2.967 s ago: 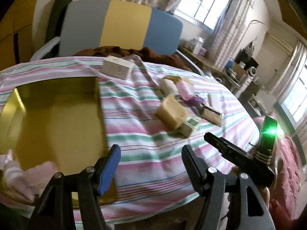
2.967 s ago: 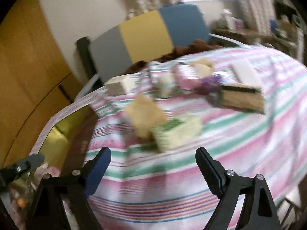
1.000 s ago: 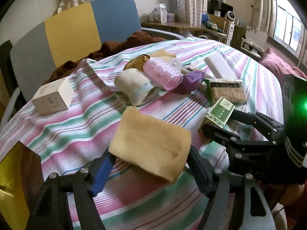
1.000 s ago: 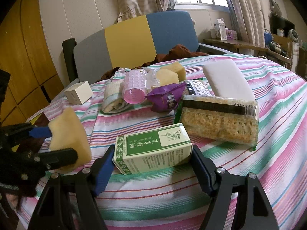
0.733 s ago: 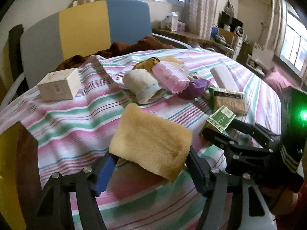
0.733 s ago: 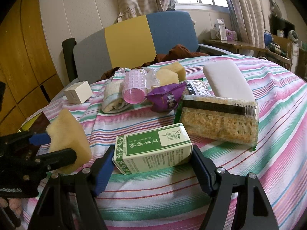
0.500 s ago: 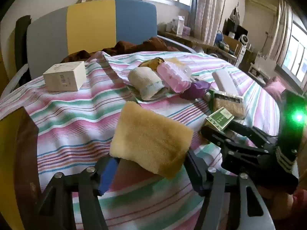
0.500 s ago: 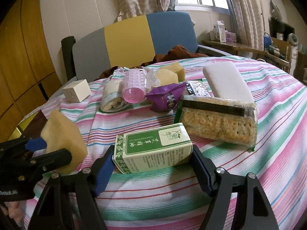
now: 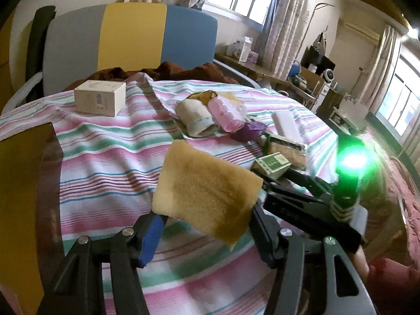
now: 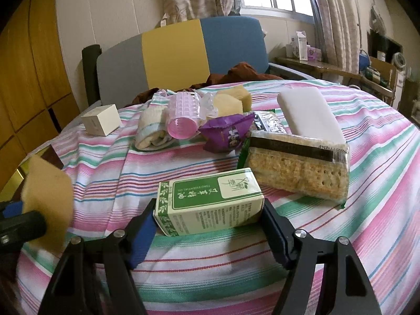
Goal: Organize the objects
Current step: 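Carry the sponge with the left tool to the tray while the right tool releases the box inside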
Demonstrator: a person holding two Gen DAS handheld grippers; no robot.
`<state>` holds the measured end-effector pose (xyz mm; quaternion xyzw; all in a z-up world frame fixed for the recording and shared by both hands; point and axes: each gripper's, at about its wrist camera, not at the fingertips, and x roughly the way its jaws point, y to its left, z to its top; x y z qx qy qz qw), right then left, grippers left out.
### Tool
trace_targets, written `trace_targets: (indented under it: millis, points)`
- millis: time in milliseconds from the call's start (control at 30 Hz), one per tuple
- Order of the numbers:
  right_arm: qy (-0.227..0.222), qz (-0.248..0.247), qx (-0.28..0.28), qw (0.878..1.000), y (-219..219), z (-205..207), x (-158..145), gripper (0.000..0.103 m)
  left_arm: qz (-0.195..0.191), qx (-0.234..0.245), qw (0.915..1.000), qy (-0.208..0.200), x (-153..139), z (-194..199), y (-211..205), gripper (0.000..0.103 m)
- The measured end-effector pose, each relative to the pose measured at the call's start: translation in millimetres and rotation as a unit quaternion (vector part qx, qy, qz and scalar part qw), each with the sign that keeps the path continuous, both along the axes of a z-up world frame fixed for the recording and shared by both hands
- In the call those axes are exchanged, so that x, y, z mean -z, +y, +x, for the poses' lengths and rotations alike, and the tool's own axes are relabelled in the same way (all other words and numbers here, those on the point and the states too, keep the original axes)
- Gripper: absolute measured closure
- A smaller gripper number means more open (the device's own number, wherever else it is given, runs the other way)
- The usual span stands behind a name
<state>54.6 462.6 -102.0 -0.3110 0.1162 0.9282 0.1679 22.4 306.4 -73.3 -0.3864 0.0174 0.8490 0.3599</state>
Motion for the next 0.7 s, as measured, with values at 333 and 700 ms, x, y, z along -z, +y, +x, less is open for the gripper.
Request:
trace_targets:
  millis: [333, 700]
  points:
    - [-0.019, 0.002, 0.008, 1.000, -9, 9, -7, 0.030, 0.026, -0.015, 0.9995, -0.006, -19, 10, -35, 0.042]
    - [-0.008, -0.027, -0.043, 0.999, -63, 20, -28, 0.030, 0.047, -0.040, 0.9981, -0.007, -28, 23, -80, 0.042]
